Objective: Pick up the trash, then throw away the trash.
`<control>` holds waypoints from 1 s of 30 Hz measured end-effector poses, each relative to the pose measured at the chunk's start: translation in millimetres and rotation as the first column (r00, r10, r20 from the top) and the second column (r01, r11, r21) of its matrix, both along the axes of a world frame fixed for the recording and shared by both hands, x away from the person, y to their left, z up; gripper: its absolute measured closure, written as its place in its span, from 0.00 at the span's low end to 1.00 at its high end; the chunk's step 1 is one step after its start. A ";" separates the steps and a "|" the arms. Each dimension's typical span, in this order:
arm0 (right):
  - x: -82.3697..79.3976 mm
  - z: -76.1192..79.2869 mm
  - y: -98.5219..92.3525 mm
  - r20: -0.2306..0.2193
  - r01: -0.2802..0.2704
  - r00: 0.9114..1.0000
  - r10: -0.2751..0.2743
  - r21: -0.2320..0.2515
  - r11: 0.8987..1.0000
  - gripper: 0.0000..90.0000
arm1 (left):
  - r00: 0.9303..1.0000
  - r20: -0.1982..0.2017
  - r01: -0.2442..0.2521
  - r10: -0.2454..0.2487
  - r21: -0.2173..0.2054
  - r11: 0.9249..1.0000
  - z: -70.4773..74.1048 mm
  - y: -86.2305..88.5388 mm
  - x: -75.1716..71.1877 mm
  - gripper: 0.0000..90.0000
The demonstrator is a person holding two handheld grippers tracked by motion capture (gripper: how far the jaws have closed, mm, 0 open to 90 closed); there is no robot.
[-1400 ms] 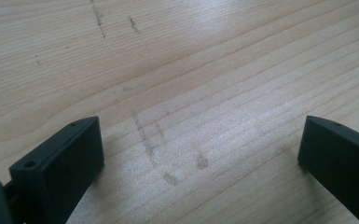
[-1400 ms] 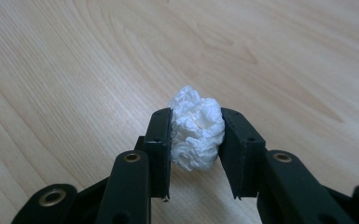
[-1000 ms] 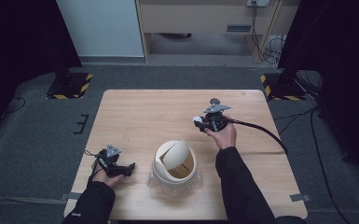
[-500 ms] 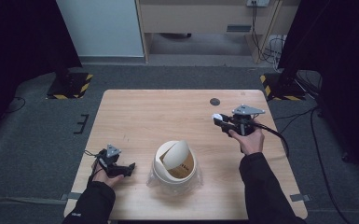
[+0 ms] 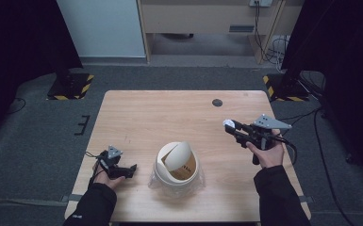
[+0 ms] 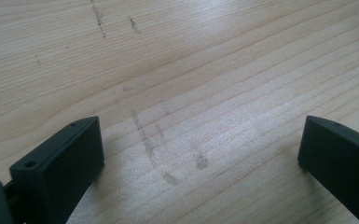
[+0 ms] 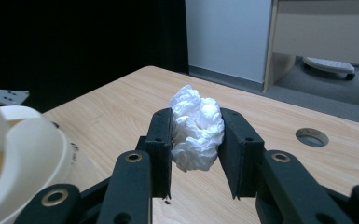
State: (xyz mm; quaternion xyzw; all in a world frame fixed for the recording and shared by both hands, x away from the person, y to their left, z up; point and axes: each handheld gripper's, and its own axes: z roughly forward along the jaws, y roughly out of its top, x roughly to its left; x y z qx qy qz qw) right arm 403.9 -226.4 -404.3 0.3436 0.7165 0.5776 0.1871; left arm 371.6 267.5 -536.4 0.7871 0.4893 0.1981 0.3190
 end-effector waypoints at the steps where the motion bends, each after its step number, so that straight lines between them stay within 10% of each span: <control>1: -2.2 1.7 -0.6 0.010 -0.006 1.000 0.006 0.011 1.000 0.74 | 1.000 0.000 0.000 0.000 0.000 1.000 0.0 0.0 0.0 0.00; 30: -33.1 39.7 -12.9 0.102 -0.061 0.993 0.054 0.063 0.996 0.74 | 1.000 0.000 0.000 0.000 0.000 1.000 0.0 0.0 0.0 0.00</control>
